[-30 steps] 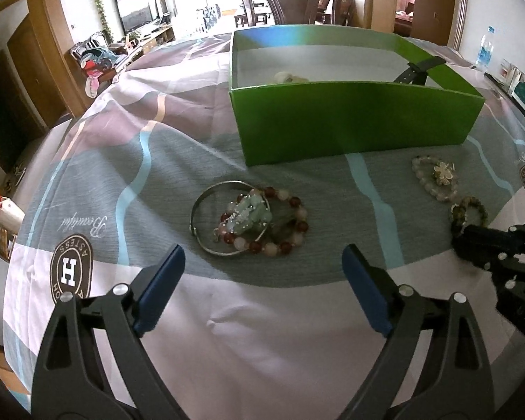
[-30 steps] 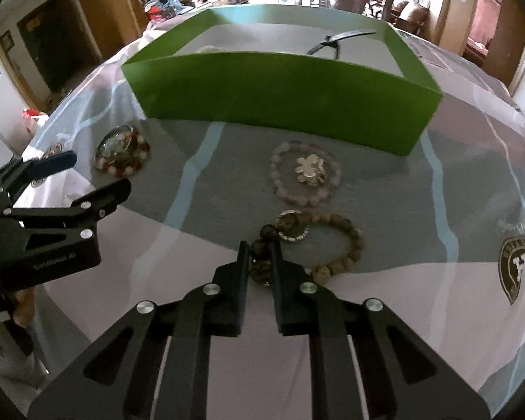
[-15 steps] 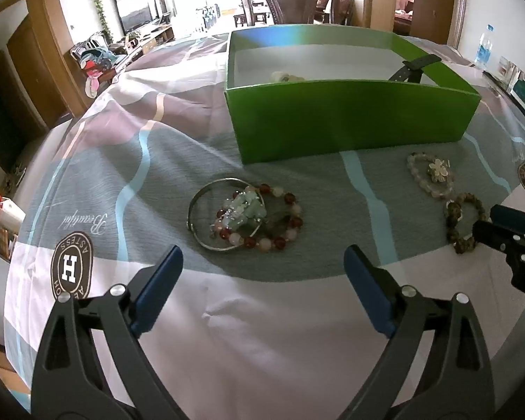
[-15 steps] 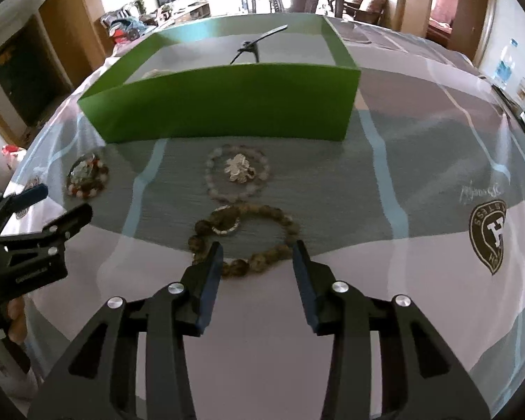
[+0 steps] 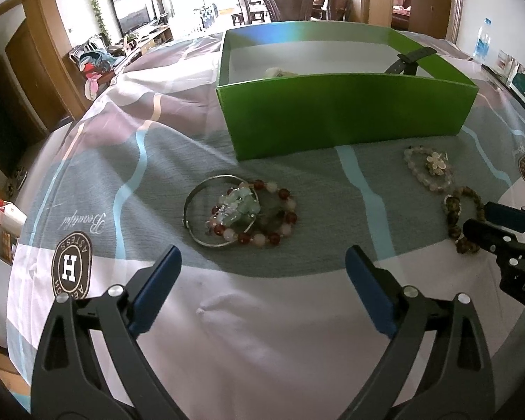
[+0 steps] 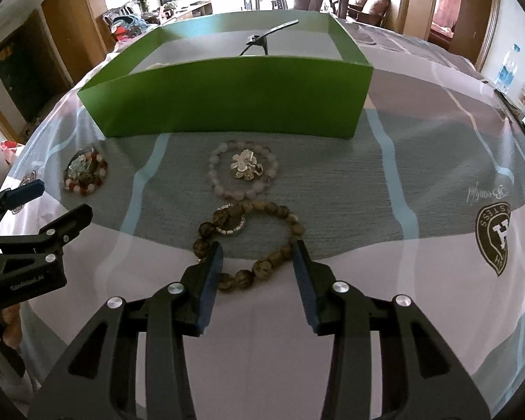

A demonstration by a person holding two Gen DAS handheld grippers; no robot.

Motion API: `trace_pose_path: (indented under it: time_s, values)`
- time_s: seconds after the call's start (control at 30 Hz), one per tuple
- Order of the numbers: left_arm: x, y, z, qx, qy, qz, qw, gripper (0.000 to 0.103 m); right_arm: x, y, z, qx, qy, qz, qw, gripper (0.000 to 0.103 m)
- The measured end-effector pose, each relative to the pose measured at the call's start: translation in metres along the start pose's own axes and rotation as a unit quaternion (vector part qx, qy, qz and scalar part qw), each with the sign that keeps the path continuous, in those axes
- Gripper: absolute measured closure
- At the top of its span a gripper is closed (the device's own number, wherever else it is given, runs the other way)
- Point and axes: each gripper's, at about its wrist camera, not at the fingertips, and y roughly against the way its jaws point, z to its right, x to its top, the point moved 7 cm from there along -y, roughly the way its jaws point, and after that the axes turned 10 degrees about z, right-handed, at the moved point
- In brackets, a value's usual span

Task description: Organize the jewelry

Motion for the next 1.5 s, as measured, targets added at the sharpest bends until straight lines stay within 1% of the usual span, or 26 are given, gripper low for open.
trace_pose_path:
  time_s: [0.1,0.13,0.23,0.4,0.47,0.77,0.87,1.2,1.3,1.4,1.5]
  values:
    - [-0.001,0.0,0.002,-0.001,-0.002,-0.001,1.0,0.009,-0.001,0.0,0.0,0.001,-0.002,0.001,1.0,0.062]
    - [-0.001,0.0,0.002,-0.001,-0.003,-0.002,1.0,0.009,-0.001,0.0,-0.001,0.001,0.0,0.001,1.0,0.063]
    - [-0.001,0.0,0.004,-0.001,-0.004,-0.003,1.0,0.009,-0.001,0.0,-0.002,-0.009,0.011,0.004,1.0,0.073]
    - [-0.002,-0.001,0.004,-0.001,-0.004,-0.005,1.0,0.009,-0.002,0.0,-0.002,-0.01,0.013,0.003,1.0,0.082]
    - [-0.002,-0.001,0.004,0.0,-0.005,-0.005,1.0,0.009,-0.002,0.001,-0.002,-0.007,0.01,0.003,1.0,0.09]
    - [-0.004,-0.002,0.004,0.001,-0.005,-0.008,1.0,0.009,-0.001,0.004,-0.001,-0.005,0.008,0.006,1.0,0.091]
    - [-0.004,-0.002,0.005,0.0,-0.006,-0.009,0.9999,0.009,-0.003,0.002,0.0,-0.005,0.006,0.001,1.0,0.091]
    - [-0.007,-0.003,0.008,-0.001,-0.012,-0.01,0.9999,0.009,0.0,0.009,0.002,-0.007,-0.002,0.013,1.0,0.091]
    - [-0.004,-0.001,0.0,-0.002,0.0,-0.002,1.0,0.009,0.006,0.014,0.006,-0.014,-0.006,0.021,1.0,0.092]
    - [0.0,0.001,-0.018,0.003,0.024,0.002,0.9997,0.009,0.012,0.019,0.012,-0.02,-0.012,0.031,0.999,0.092]
    - [0.004,0.001,-0.035,0.01,0.045,0.002,0.9989,0.009,0.013,0.018,0.014,-0.02,-0.017,0.031,0.999,0.092]
